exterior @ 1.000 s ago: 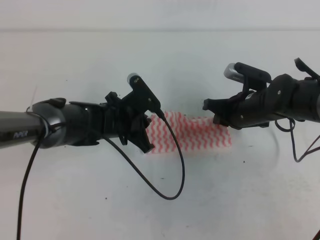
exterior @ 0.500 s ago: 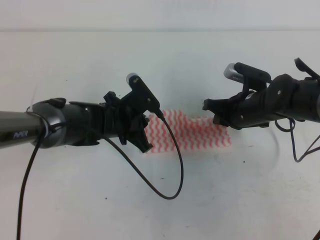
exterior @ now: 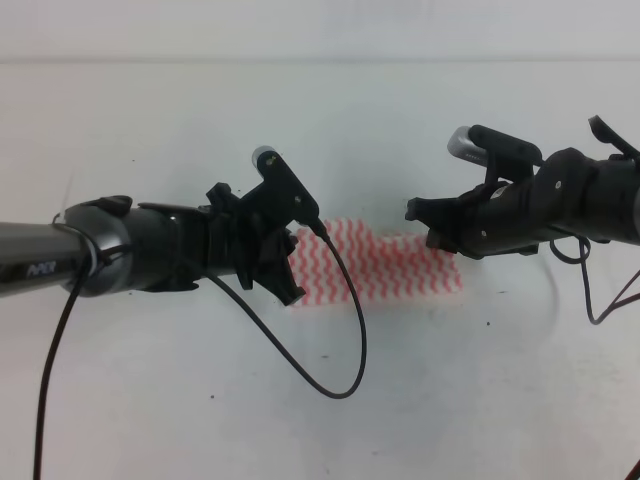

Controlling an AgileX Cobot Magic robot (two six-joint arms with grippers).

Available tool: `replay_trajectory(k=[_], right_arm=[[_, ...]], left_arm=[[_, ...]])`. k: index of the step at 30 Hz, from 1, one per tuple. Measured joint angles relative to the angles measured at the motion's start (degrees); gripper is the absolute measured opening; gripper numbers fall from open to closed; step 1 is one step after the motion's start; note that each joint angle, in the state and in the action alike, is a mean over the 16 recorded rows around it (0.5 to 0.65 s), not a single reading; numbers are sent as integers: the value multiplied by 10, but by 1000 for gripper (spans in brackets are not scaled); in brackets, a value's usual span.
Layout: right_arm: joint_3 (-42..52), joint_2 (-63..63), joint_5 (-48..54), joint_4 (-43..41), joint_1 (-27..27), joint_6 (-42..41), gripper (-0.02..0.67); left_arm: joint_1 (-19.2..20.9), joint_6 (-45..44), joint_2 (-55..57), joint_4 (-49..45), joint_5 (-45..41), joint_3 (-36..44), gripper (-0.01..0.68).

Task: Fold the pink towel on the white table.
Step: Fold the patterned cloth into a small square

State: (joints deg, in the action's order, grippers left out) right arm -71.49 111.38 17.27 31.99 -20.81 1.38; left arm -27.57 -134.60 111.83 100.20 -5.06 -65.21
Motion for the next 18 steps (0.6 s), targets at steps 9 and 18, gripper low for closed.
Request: replay_trajectory(k=[9,18], right_arm=[[0,0,0,0,0,0,-17],[0,-1,1,-1,0,0,-17]], left_arm=[[0,1,1,0,-3,0,-4],[0,4,11,0,-4,0,-3]])
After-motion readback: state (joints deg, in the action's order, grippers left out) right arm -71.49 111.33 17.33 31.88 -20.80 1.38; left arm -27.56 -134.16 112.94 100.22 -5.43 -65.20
